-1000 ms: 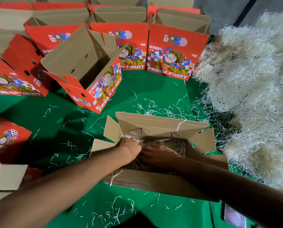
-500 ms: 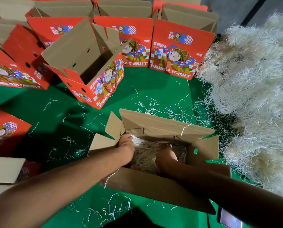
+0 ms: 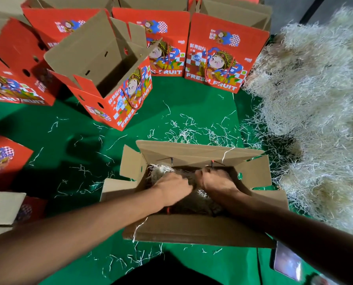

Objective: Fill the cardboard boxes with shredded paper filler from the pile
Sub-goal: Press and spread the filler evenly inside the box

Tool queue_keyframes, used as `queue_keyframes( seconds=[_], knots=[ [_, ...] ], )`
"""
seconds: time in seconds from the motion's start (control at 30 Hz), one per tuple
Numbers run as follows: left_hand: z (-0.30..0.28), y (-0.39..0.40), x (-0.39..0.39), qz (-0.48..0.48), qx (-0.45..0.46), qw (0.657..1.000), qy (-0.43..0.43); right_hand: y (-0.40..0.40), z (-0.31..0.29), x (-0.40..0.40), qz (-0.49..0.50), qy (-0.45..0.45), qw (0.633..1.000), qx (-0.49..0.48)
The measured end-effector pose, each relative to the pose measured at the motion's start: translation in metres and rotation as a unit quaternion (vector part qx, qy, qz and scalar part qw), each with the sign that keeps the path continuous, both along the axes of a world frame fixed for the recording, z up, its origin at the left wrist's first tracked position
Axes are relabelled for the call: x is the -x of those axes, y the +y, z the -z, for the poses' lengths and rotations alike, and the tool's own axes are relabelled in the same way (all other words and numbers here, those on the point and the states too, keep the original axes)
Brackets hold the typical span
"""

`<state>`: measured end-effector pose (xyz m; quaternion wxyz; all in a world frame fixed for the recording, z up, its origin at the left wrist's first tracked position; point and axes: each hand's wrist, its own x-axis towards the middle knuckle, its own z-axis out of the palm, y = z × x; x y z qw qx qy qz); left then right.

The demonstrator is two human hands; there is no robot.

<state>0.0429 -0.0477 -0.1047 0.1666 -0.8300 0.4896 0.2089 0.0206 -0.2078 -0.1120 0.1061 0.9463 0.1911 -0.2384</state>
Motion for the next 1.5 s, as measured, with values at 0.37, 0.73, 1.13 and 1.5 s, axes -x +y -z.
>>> queue_keyframes(
  seconds=[0.37, 0.73, 1.13, 1.5],
  knots=[
    [0.028, 0.011, -0.022, -0.128, -0.277, 0.952, 0.023, -0.006, 0.017, 0.011, 0.005, 0.086, 0.972, 0.217],
    [-0.007, 0.011, -0.017, -0.034, 0.004, 0.999, -0.013, 0.012, -0.030, -0.010, -0.033, 0.055, 0.998, -0.022],
    [0.041, 0.014, -0.026, -0.119, -0.260, 0.958, 0.014, 0.016, 0.018, 0.012, 0.070, 0.122, 0.984, 0.111],
    [0.027, 0.019, -0.032, -0.113, -0.260, 0.958, 0.030, -0.001, 0.001, -0.001, 0.021, 0.138, 0.986, 0.086]
  ],
)
